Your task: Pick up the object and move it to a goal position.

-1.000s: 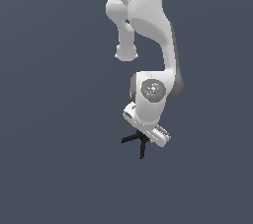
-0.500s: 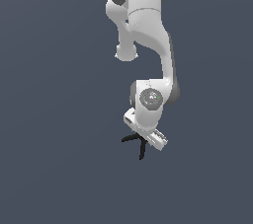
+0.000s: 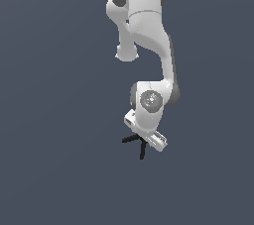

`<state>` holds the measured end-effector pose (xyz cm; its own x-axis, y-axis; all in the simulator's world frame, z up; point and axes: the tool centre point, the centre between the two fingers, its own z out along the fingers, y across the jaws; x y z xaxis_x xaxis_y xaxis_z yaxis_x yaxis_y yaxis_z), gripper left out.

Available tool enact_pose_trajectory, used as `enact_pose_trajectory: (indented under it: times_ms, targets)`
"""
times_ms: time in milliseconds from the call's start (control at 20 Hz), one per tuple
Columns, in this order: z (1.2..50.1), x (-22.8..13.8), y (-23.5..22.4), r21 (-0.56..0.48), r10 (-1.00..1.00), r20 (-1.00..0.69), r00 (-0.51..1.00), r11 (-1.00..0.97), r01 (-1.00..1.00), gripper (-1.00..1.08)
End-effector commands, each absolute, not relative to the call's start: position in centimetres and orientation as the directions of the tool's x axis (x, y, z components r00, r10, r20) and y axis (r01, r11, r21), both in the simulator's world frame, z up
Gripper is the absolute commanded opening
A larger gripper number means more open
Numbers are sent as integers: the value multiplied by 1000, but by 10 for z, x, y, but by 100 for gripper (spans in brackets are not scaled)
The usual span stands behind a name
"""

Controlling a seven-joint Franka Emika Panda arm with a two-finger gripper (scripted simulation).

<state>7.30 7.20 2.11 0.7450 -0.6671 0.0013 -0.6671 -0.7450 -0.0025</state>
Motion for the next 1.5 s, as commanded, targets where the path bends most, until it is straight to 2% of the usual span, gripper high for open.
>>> enact_pose_trajectory:
  times_ms: [0, 350, 650, 1450]
  targets:
    - [19, 72, 71, 0, -668, 0, 745, -745, -668, -100]
    - [23, 73, 71, -1, -667, 1, 745, -745, -667, -100]
    - [48, 74, 64, -1, -667, 1, 745, -745, -667, -100]
    - [206, 88, 18, 0, -668, 0, 744, -744, -668, -100]
